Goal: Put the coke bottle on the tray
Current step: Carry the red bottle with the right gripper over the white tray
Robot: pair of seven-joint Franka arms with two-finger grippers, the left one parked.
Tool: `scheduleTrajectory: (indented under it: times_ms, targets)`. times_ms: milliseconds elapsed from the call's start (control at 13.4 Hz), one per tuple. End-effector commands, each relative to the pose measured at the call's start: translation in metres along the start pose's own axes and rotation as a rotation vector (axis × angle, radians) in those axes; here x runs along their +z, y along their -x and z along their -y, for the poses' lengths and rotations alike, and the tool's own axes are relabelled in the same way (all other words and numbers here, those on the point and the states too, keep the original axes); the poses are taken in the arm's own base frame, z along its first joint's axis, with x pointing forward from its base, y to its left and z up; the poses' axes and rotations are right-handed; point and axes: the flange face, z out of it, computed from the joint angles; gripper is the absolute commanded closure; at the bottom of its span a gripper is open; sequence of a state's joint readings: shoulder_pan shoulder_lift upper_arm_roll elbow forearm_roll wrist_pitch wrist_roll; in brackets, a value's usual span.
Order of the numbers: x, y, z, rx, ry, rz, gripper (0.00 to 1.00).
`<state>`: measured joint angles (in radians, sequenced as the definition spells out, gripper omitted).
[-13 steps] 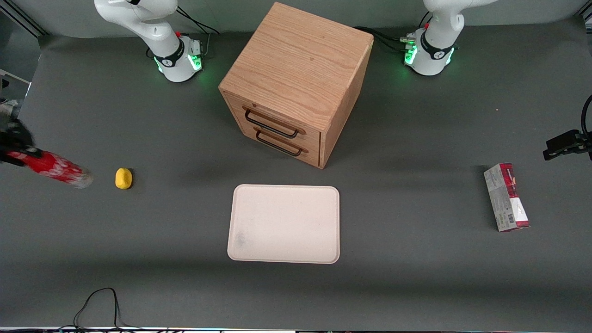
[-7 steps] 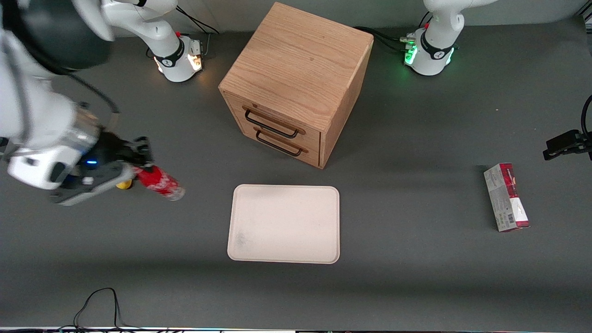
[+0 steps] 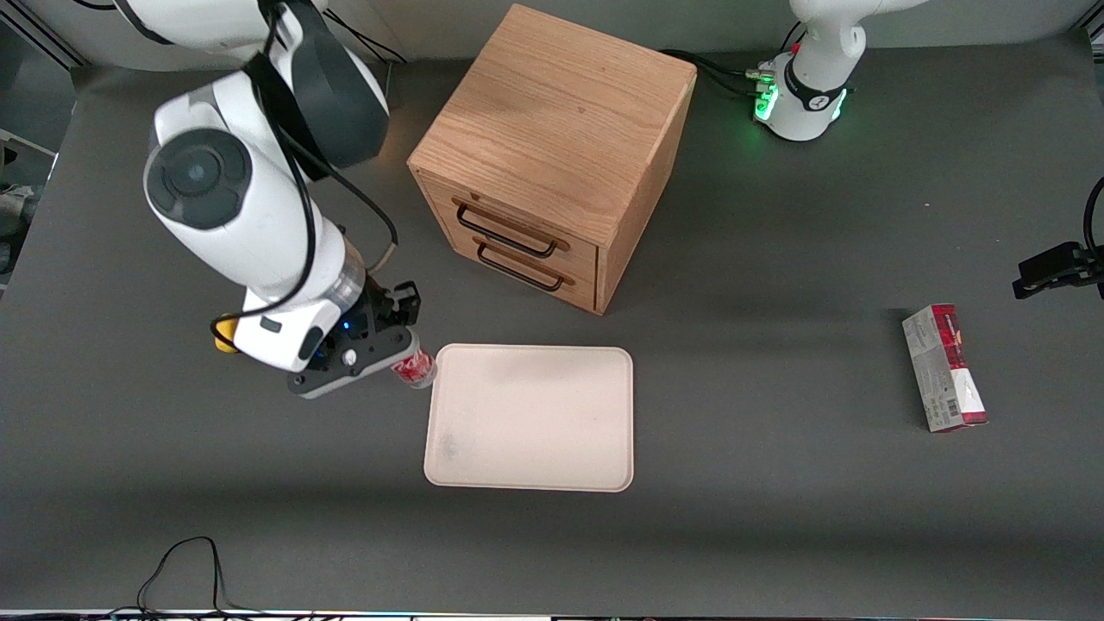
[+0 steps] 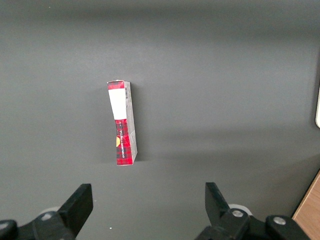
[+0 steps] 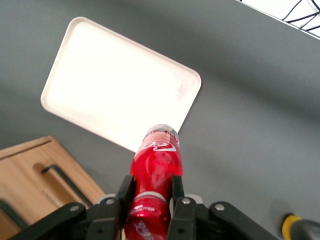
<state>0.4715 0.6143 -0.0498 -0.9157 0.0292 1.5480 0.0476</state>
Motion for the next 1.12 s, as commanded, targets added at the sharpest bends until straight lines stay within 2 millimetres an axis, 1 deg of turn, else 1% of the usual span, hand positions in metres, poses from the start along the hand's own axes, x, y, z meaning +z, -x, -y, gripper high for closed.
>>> scheduleTrajectory:
  times_ms: [0,149,298,522,745,969,1043]
  targets:
    - [0.047,-0.029,-0.005,0.024,0.016,-0.029,1.00]
    - [0.097,-0.043,-0.003,0.018,0.017,-0.006,1.00]
    - [0.136,-0.052,-0.001,0.014,0.016,0.003,1.00]
    - [0.185,-0.060,-0.004,0.015,0.020,0.017,1.00]
    - [0.213,-0.063,-0.004,0.015,0.020,0.021,1.00]
    - [0.223,-0.064,-0.004,0.021,0.023,0.018,1.00]
    - [0.223,-0.064,-0.004,0.022,0.023,0.018,0.65]
